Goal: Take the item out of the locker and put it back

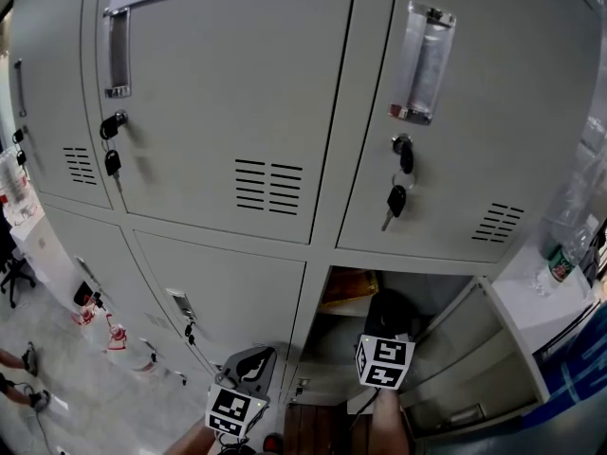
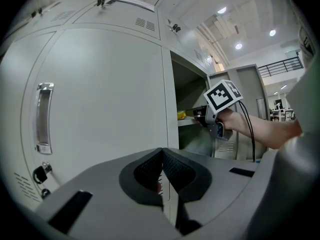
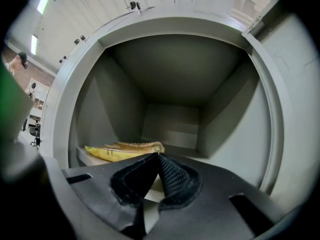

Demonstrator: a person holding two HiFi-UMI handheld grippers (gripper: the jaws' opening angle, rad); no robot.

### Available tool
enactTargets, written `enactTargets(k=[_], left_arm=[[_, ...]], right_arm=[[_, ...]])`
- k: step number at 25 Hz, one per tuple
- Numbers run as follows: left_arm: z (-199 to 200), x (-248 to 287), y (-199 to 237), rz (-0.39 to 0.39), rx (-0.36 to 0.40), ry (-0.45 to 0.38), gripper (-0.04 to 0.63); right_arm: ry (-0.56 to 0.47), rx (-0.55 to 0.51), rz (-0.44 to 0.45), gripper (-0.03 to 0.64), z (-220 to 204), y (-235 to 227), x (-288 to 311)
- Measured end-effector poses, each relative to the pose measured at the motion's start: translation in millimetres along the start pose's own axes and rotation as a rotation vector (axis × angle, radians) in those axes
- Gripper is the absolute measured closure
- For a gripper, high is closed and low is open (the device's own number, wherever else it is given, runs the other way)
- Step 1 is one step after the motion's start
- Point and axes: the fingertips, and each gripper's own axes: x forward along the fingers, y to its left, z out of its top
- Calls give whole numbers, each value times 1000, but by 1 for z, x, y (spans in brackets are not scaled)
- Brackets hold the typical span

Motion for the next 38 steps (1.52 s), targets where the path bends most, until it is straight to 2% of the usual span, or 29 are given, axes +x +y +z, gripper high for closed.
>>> enactTargets(k=[8,13,14,17,19,29,38], left_arm=[[1,-3,-1,-6,5,-2,574],[2,-5,0,-7,4,-5,574],[2,-6,1,-7,5,-6,574],[3,-7,3,-5,7,-8,574],[4,-8,3,-7,9,-10,574],[8,-13,6,-19,19,-18,574],[20,-22,9,-50,33,-38,574]], right_arm=[[13,19,-2,598,-7,0,-1],[-15,30,-17,596,-4,0,-3],[-20,38,-12,579,-3,1,-4],[-23,63,37,435,-1,8,-4],[-24,67,54,398,0,12,-5],[-18,75,60,397,3,21,-15],[-25,106,50,407,5,34,-53]])
